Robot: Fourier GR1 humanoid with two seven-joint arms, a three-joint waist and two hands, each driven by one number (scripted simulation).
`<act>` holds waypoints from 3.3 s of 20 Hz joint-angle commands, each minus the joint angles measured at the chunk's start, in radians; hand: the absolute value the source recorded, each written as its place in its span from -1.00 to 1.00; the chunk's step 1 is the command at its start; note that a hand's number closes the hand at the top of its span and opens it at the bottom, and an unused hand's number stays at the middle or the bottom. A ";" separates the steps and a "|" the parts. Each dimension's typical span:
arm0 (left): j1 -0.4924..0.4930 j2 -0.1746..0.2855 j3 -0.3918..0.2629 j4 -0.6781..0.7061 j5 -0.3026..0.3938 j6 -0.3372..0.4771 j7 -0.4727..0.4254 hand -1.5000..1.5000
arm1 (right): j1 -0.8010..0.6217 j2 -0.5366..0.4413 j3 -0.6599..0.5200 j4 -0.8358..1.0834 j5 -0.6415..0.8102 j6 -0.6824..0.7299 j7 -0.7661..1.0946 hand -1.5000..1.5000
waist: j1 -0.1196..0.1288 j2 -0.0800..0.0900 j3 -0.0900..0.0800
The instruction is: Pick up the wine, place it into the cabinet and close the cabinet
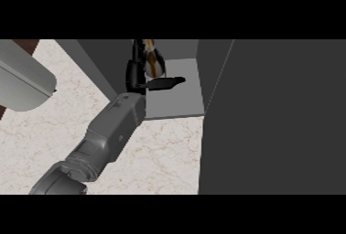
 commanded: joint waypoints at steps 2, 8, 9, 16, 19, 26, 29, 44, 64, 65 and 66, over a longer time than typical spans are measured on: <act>0.034 0.001 0.021 0.001 0.043 -0.039 0.001 -1.00 | -0.021 -0.004 0.010 -0.061 -0.013 -0.017 0.050 -1.00 | 0.013 -0.004 -0.003; 0.087 0.001 0.005 -0.022 0.103 -0.098 -0.038 -1.00 | 0.005 0.000 0.005 -0.048 -0.022 -0.010 0.032 -1.00 | 0.017 -0.011 -0.002; 0.098 0.001 -0.037 -0.016 0.126 -0.101 -0.045 -1.00 | -0.039 -0.001 0.002 -0.022 -0.025 -0.023 0.051 -1.00 | -0.001 -0.012 -0.003; 0.144 0.001 -0.142 -0.115 0.239 -0.057 0.001 -1.00 | -0.019 -0.004 0.003 -0.041 -0.036 -0.027 0.058 -1.00 | 0.006 -0.019 -0.002; 0.221 0.001 -0.223 -0.183 0.263 -0.067 -0.024 -1.00 | 0.014 -0.018 0.000 -0.104 -0.029 -0.027 0.076 -1.00 | 0.020 -0.020 -0.002; 0.407 0.001 -0.550 -0.575 0.402 0.165 0.086 -1.00 | 0.007 -0.015 -0.002 -0.084 0.010 -0.054 0.072 -1.00 | 0.049 -0.029 -0.001; 0.497 0.001 -0.664 -0.754 0.419 0.287 0.087 -1.00 | -0.019 -0.034 -0.032 -0.058 -0.006 -0.043 0.064 -1.00 | 0.064 -0.027 -0.001; 0.799 0.058 -0.791 -1.324 0.188 0.512 0.242 -1.00 | 0.023 -0.056 -0.096 -0.127 -0.056 -0.056 0.079 -1.00 | 0.078 -0.024 -0.001; 1.232 0.453 -0.894 -1.889 0.092 0.382 0.298 -1.00 | 0.081 -0.066 0.023 -0.138 -0.101 0.047 0.140 1.00 | 0.077 -0.024 -0.001; 1.181 0.440 -0.900 -1.916 0.071 0.411 0.339 -1.00 | 0.072 -0.095 -0.019 -0.177 -0.175 0.060 0.176 1.00 | 0.071 -0.025 -0.001; 1.231 0.444 -0.912 -1.894 0.067 0.369 0.283 -1.00 | 0.097 -0.084 -0.005 -0.161 -0.124 0.072 0.126 1.00 | 0.074 -0.023 -0.001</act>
